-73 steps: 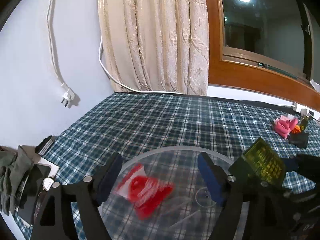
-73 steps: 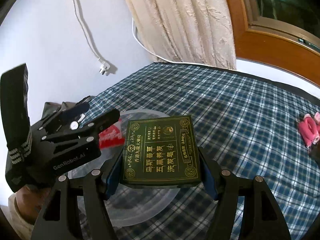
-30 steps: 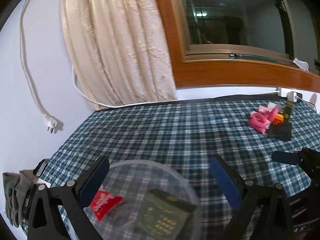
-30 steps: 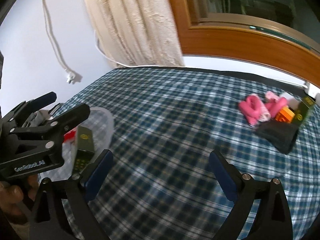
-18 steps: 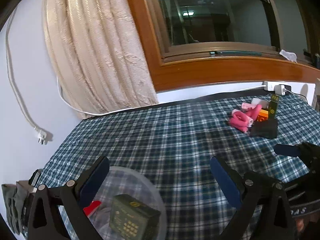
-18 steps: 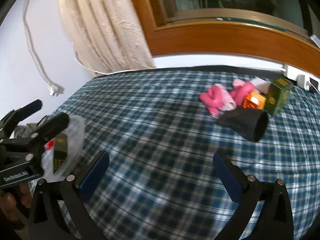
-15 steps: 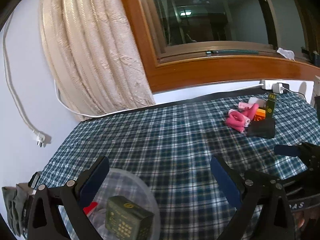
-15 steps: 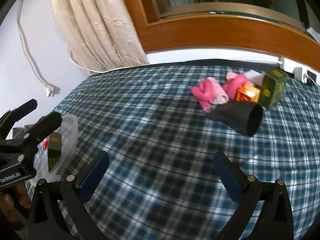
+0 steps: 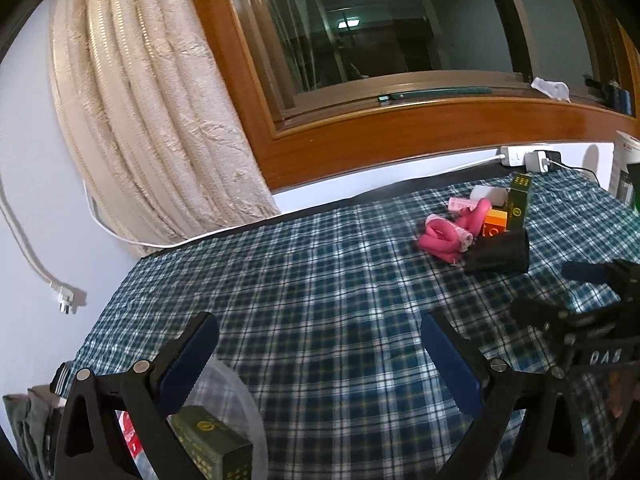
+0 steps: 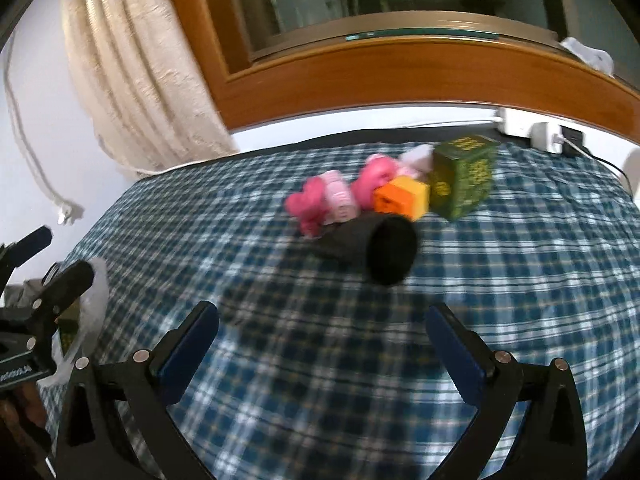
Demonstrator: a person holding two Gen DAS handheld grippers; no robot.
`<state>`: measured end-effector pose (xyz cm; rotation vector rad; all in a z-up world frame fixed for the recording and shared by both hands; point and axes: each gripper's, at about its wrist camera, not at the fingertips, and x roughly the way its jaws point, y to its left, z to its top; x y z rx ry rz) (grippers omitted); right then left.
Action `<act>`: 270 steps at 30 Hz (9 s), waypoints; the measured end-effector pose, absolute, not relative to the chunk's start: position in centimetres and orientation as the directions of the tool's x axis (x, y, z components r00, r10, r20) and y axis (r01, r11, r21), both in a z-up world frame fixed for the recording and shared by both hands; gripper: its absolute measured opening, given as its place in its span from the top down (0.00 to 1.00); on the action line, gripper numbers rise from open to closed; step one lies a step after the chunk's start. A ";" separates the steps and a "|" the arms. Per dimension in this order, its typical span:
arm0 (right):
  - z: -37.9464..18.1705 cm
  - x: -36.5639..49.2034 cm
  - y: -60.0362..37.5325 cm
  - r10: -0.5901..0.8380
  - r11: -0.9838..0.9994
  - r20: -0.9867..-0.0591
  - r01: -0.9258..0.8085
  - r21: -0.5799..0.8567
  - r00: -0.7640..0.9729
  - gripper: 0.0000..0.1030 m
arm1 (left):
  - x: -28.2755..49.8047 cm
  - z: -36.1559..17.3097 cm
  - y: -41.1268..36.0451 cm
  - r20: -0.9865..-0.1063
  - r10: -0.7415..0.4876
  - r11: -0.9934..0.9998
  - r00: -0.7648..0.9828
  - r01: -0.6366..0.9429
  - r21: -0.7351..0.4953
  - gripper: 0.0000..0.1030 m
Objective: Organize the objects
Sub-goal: 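Move both grippers back toward the remaining objects on the bed, then grasp the black rubber cup with the right gripper while the left grasps a pink curler, then carry the pink curler and black cup toward the clear bowl, then lower both items into the bowl and open both grippers, then move both grippers back toward the remaining objects on the bed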
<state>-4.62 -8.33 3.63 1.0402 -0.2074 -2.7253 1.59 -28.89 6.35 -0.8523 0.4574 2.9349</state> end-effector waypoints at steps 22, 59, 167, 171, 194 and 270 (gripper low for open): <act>3.4 -8.6 -4.6 -0.210 -0.977 -0.669 0.130 0.169 -0.713 0.00 | -2.8 5.0 -27.1 -0.672 0.134 -0.962 -0.729 -0.259 0.089 0.00; 2.2 -6.5 -2.2 -0.345 -0.938 -0.691 0.244 0.245 -0.635 0.48 | -13.4 1.4 -20.3 -0.766 0.235 -0.941 -0.599 -0.337 -0.025 0.02; 4.4 0.3 -25.0 -0.554 -0.799 -0.650 0.550 0.242 -0.520 0.46 | 6.2 4.9 -44.1 -0.581 0.169 -0.985 -0.796 -0.124 -0.117 0.56; 4.8 0.5 -26.7 -0.573 -0.780 -0.642 0.581 0.235 -0.510 0.46 | 6.2 4.3 -46.7 -0.589 0.174 -0.982 -0.789 -0.090 -0.169 0.56; 4.7 1.2 -35.7 -0.612 -0.677 -0.664 0.718 0.160 -0.429 0.46 | 8.8 3.2 -52.8 -0.605 0.032 -0.993 -0.795 0.045 -0.111 0.31; 2.6 -2.6 -12.0 -0.287 -0.957 -0.678 0.241 0.164 -0.677 0.07 | 5.9 5.6 -36.7 -0.656 0.116 -0.990 -0.746 -0.140 -0.016 0.01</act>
